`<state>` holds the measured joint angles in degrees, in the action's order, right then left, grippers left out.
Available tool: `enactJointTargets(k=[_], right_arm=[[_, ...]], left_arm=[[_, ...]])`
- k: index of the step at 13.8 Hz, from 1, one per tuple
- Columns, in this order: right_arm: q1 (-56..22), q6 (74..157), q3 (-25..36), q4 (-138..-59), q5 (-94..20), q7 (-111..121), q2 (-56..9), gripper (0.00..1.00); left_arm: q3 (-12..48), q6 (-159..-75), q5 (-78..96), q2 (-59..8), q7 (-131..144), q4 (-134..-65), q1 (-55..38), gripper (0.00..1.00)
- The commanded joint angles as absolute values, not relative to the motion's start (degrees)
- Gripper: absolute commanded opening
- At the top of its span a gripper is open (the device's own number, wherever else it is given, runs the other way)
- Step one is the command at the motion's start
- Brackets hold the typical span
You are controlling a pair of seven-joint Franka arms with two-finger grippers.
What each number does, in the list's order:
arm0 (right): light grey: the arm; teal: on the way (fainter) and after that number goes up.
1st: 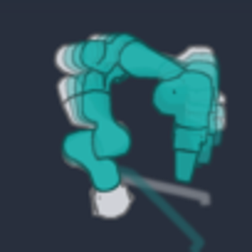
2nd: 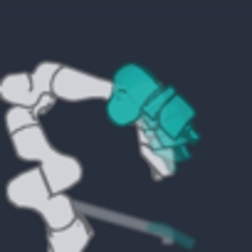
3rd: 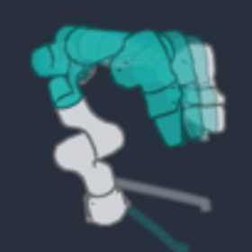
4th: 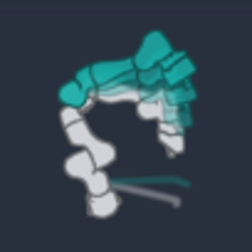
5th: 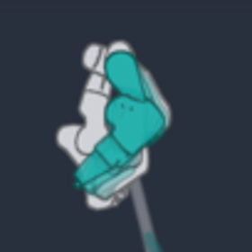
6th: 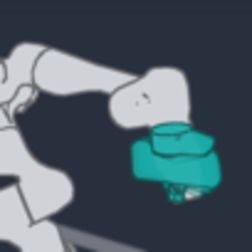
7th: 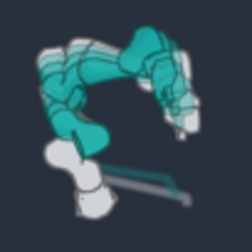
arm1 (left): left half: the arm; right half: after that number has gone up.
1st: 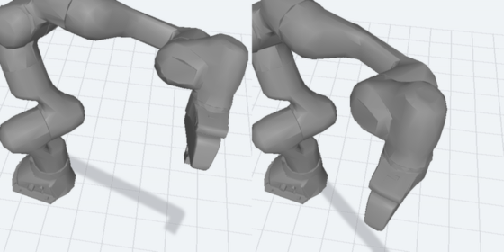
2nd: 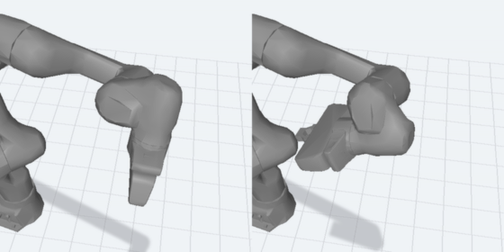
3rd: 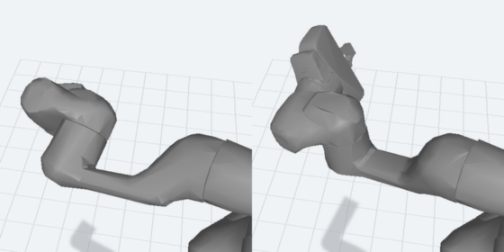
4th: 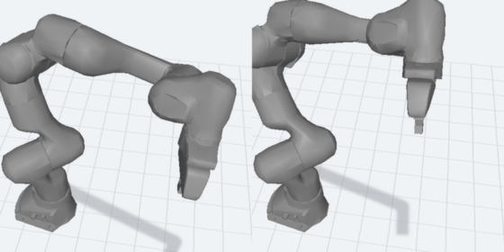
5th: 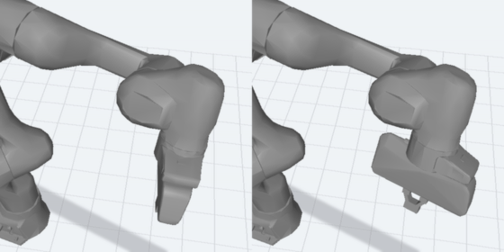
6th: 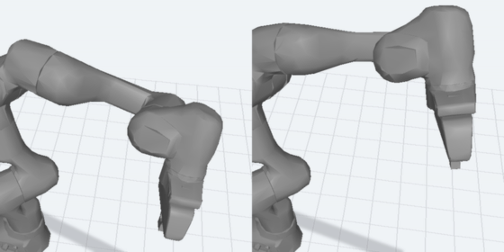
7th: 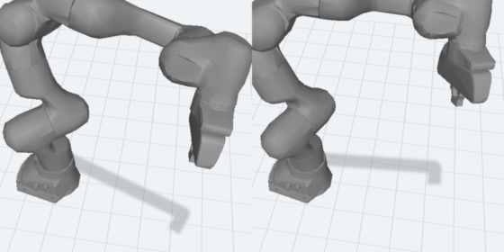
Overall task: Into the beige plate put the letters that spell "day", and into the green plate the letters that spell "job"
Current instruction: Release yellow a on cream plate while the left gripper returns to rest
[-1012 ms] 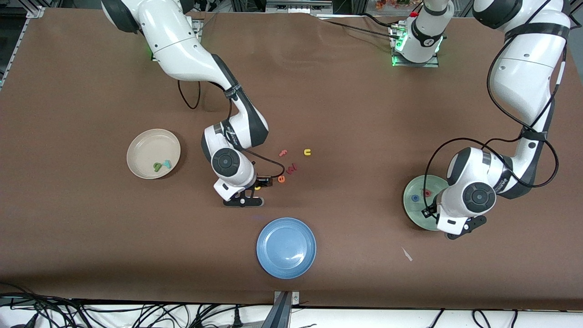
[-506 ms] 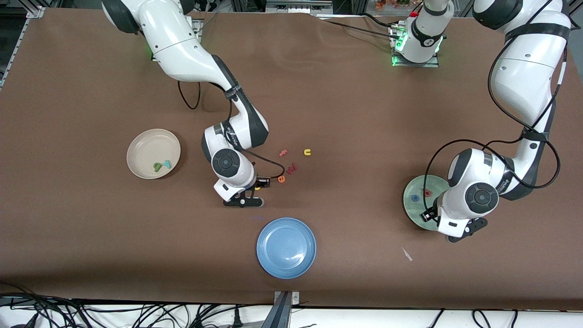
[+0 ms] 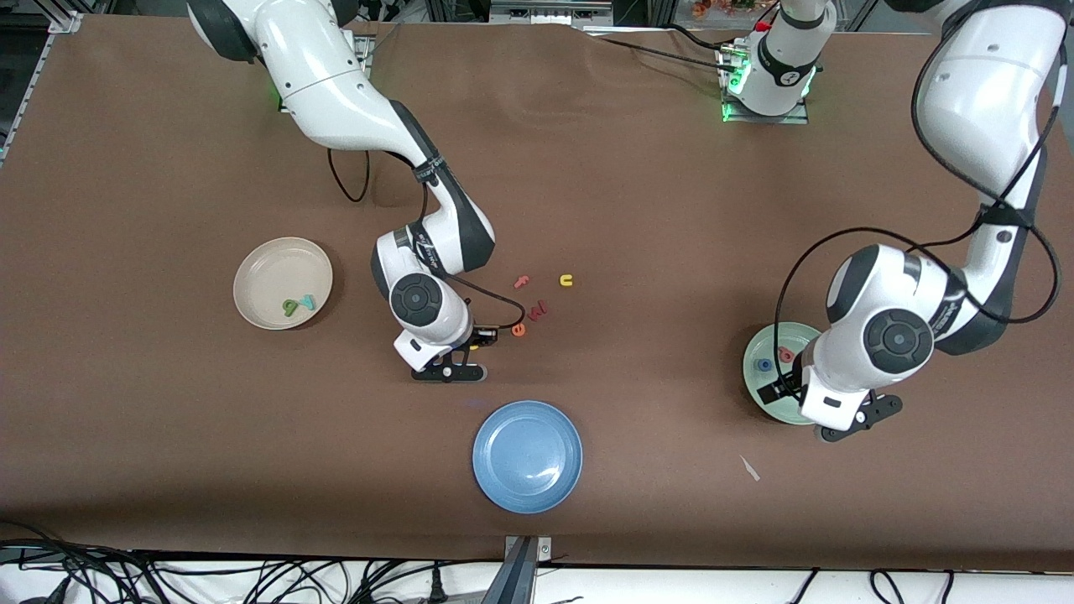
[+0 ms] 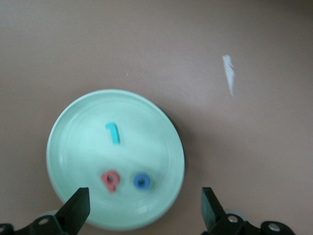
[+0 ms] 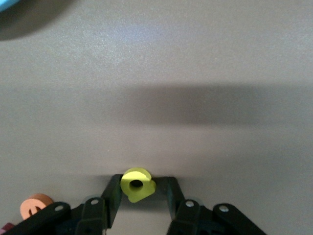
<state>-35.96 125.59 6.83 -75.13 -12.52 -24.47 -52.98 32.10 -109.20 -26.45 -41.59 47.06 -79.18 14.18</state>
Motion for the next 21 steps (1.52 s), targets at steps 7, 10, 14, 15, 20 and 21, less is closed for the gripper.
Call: enactJointTargets(k=[7, 10, 14, 15, 20, 21], right_arm=[[-35.9, 125.5, 6.4, -73.5, -14.2, -24.9, -54.4, 0.2], [-34.9, 121.8, 6.5, -72.8, -14.2, -24.4, -53.4, 0.15], [-34.2, 115.0, 9.8, -76.4, -12.2, -21.4, -46.8, 0.11], [-34.2, 115.0, 11.1, -80.3, -12.1, -18.1, -43.4, 0.1], [-34.2, 119.6, 20.0, -103.9, -12.1, 1.0, -27.5, 0.09], [-34.2, 121.0, 21.0, -107.7, -12.0, 2.3, -25.3, 0.09]], left_arm=[[33.8, -94.3, -14.4, -21.6, 31.2, -80.0, 15.5, 1.0], [32.4, -92.5, -10.5, -16.5, 23.0, -80.2, 15.7, 1.0], [23.1, -92.1, -5.2, -11.0, 12.9, -83.0, 11.0, 1.0], [20.2, -92.0, -5.0, -10.3, 10.7, -83.8, 9.0, 1.0], [8.9, -97.0, -2.8, 0.8, 7.6, -99.5, 0.2, 1.0], [8.5, -98.0, -1.2, 3.3, 6.9, -103.3, 0.2, 1.0]])
